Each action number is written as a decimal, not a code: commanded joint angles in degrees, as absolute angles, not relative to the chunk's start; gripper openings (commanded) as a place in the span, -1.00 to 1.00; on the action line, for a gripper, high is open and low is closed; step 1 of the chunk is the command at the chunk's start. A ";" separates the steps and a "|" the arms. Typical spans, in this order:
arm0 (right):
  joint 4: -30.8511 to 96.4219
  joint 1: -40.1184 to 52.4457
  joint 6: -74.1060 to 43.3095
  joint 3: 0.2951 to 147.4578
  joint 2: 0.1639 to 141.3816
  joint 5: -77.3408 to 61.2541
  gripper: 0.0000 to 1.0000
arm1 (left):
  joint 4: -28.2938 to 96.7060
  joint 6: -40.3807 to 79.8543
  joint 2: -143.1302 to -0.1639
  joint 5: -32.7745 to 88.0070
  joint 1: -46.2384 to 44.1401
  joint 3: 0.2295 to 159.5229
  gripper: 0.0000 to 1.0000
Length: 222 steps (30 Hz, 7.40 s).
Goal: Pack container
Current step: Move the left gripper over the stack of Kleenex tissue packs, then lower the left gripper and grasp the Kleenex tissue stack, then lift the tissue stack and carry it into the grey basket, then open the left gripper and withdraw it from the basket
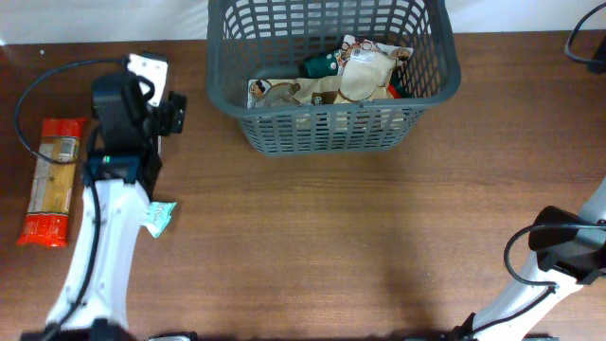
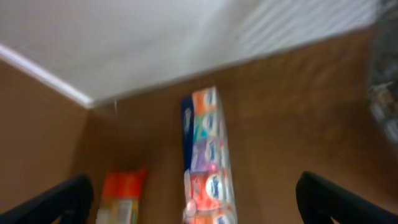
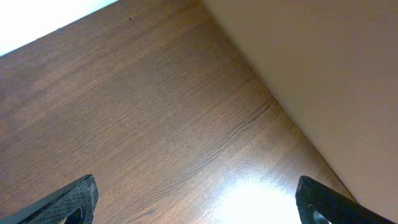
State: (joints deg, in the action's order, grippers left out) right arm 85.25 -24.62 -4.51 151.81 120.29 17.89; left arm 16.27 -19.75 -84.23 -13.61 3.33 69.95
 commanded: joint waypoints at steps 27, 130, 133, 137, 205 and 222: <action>85.08 -24.82 -4.97 151.89 119.63 18.00 0.98 | 28.77 5.78 -95.15 -22.83 14.70 86.67 0.98; 85.08 -24.82 -4.97 151.89 119.63 17.98 0.98 | 39.33 -8.32 -114.74 -2.79 8.43 117.69 -0.96; 85.08 -24.82 -4.97 151.89 119.63 18.00 0.98 | 39.40 -8.49 -112.49 -2.76 5.28 119.02 -0.97; 85.08 -24.82 -4.97 151.89 119.63 18.00 0.98 | 39.75 -8.99 -109.06 -2.76 0.27 119.20 -0.96; 85.08 -24.82 -4.97 151.89 119.63 18.00 0.98 | 57.25 -29.87 -120.11 19.25 -14.11 119.17 -0.85; 85.06 -24.82 -4.97 151.89 119.63 18.00 0.98 | 53.98 -29.87 -120.11 19.11 -14.11 119.20 0.90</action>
